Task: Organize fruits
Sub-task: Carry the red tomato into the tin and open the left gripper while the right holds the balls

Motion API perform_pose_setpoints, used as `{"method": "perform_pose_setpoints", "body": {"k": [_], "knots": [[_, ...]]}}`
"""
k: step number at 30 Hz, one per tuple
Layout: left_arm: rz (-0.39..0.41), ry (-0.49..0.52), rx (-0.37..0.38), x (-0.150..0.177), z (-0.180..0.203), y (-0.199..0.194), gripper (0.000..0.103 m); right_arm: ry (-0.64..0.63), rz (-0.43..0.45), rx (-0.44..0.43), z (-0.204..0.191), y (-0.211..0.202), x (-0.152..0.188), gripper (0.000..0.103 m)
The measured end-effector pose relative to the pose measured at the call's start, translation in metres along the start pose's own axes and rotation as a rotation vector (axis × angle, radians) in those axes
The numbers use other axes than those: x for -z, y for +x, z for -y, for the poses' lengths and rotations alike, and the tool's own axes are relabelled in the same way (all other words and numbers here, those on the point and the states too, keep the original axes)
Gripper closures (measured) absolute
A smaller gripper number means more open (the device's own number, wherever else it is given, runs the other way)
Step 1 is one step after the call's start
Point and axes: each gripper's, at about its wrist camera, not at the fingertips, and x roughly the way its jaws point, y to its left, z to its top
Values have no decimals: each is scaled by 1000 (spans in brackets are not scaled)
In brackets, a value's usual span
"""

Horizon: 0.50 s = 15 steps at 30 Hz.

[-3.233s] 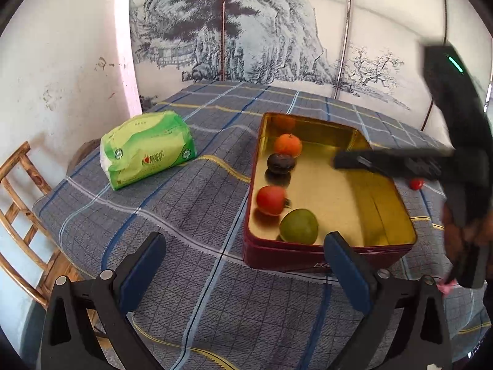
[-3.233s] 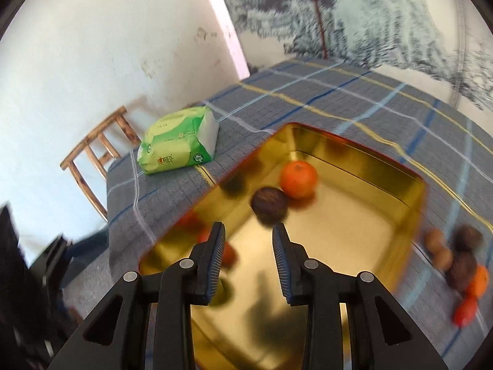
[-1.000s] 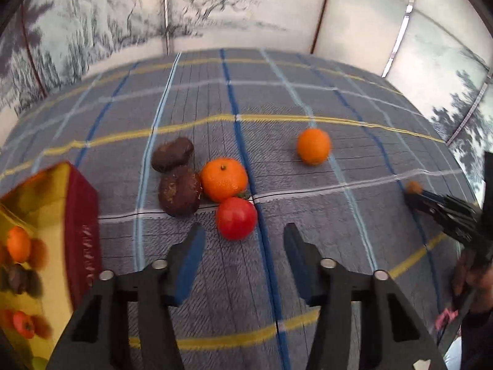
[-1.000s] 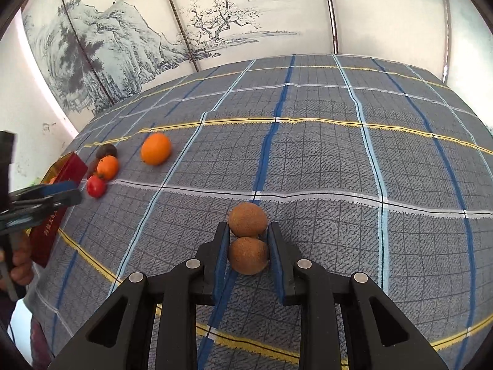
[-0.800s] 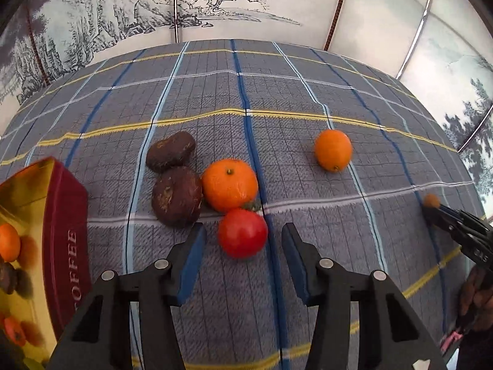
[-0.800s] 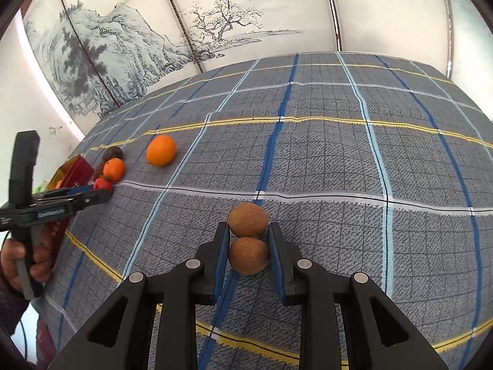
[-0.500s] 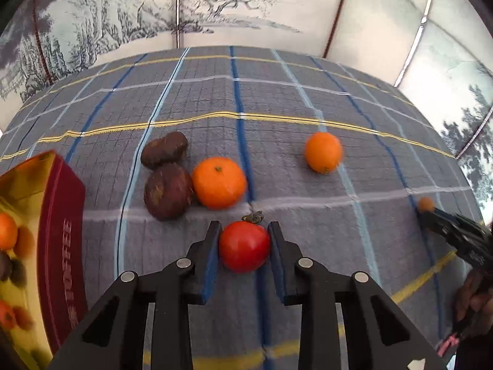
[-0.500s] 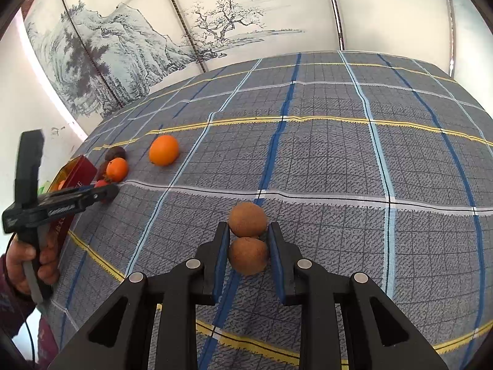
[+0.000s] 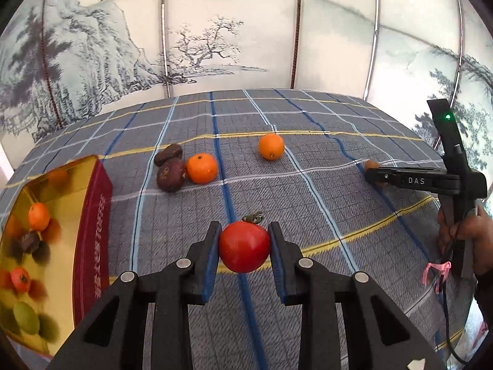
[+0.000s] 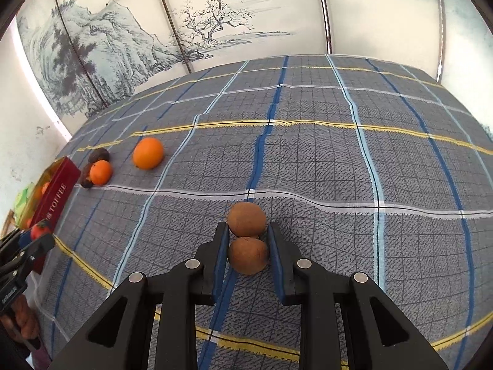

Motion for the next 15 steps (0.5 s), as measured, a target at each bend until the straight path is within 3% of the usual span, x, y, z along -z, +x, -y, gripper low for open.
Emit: {"method": "perform_pose_setpoints", "body": {"k": [15], "knots": [[75, 13, -52, 6, -12, -53, 76, -66, -9, 81, -14, 4, 0, 77]]}}
